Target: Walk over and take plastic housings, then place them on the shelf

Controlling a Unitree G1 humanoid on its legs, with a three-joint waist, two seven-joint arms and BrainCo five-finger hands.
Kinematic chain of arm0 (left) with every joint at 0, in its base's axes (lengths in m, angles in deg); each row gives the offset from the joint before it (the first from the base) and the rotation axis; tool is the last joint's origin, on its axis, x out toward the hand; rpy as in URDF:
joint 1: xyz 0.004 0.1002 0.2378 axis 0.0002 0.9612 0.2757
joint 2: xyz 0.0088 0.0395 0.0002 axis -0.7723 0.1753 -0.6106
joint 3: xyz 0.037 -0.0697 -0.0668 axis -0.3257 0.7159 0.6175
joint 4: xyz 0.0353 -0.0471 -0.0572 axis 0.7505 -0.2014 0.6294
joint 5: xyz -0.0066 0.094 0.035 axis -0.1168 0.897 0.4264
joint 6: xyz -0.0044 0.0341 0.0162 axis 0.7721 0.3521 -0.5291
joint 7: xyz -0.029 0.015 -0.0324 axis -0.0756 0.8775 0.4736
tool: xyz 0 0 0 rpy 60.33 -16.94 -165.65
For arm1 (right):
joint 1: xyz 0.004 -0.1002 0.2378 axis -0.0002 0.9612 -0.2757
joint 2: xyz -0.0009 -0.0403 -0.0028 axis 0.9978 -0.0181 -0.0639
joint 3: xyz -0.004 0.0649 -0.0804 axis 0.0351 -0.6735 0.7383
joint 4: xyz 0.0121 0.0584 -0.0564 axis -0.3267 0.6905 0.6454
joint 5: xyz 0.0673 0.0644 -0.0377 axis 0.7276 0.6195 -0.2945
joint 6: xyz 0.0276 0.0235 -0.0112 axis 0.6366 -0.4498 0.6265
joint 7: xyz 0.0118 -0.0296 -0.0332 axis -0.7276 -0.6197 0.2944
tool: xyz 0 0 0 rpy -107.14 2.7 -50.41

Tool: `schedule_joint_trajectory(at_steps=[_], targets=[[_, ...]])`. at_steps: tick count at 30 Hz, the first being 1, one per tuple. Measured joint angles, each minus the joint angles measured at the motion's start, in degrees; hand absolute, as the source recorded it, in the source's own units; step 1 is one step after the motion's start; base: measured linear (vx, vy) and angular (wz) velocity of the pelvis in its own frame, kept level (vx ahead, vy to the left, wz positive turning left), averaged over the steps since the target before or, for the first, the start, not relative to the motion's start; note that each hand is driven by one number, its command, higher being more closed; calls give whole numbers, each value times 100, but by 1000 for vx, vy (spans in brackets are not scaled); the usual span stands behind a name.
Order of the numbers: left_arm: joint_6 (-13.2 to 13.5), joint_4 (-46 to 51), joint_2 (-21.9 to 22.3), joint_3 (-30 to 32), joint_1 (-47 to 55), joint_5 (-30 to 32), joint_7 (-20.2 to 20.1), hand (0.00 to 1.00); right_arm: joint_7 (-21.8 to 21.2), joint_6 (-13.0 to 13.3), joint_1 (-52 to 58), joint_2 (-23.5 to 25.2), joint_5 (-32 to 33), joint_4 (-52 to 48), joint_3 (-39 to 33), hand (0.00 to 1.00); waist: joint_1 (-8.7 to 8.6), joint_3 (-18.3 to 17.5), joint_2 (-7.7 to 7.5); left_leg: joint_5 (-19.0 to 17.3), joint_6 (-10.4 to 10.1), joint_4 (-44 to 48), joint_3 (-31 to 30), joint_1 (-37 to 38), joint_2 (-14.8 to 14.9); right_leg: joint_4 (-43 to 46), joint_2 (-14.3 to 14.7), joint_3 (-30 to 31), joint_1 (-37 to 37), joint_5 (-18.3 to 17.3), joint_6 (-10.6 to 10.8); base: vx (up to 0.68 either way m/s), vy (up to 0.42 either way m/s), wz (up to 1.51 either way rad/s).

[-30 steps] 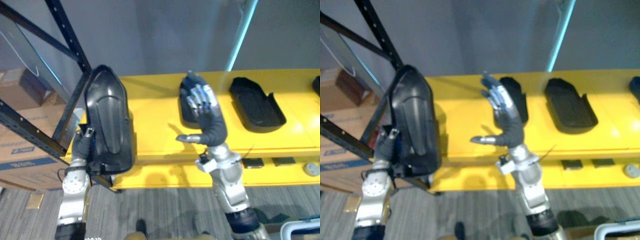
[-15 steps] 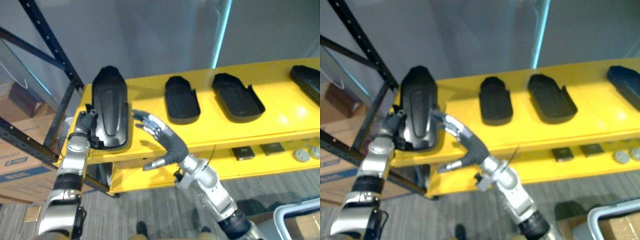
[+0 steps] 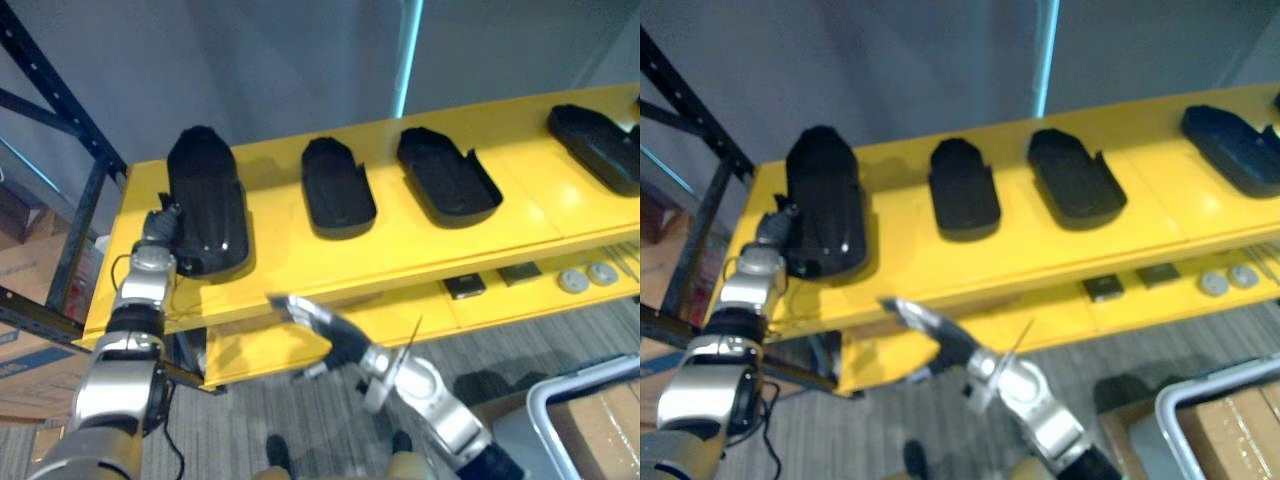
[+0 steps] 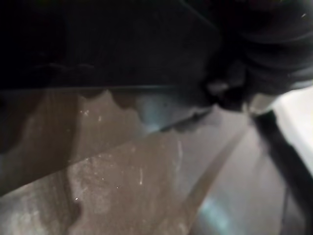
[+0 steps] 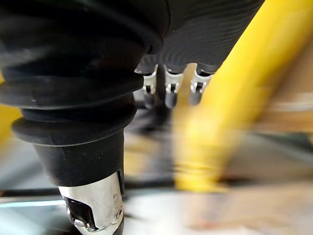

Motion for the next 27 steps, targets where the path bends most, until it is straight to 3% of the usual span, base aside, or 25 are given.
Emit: schedule_joint_trajectory(at_steps=[3, 5, 8, 16, 27], targets=[[-107, -28, -133, -4, 0, 7, 0, 100, -104, 260, 224, -238, -28, 175, -186, 0, -75, 89, -25, 9, 0, -1, 24, -14, 8, 53, 2, 34, -63, -11, 3, -35, 4, -6], [-211, -39, -170, -46, 0, 28, -7, 100, -150, 582, 369, -222, -29, 198, -337, 0, -120, 123, -81, 11, -4, -2, 41, -5, 31, 72, 21, 53, -78, -22, -5, -15, -2, -4], [-223, -149, -239, -193, -21, 274, -28, 100, -216, 758, 423, -112, 25, 196, -330, 0, -143, 147, -111, 12, -8, -3, 121, -41, 37, 123, 24, 143, -192, -26, -5, -8, 5, -11], [-305, -382, -528, -422, -377, 744, -65, 100, -127, 757, 571, -10, 37, 166, -259, 0, -234, 345, -183, 12, -9, -1, 168, -131, 37, 169, 26, 197, -335, -19, -6, 5, 3, -2], [-372, -547, -692, -435, -495, 796, -62, 100, -88, 748, 699, 98, 39, -37, -219, 0, -343, 568, -160, 11, -10, 0, 211, -121, 45, 176, 40, 252, -356, -24, -13, -5, 1, -1]])
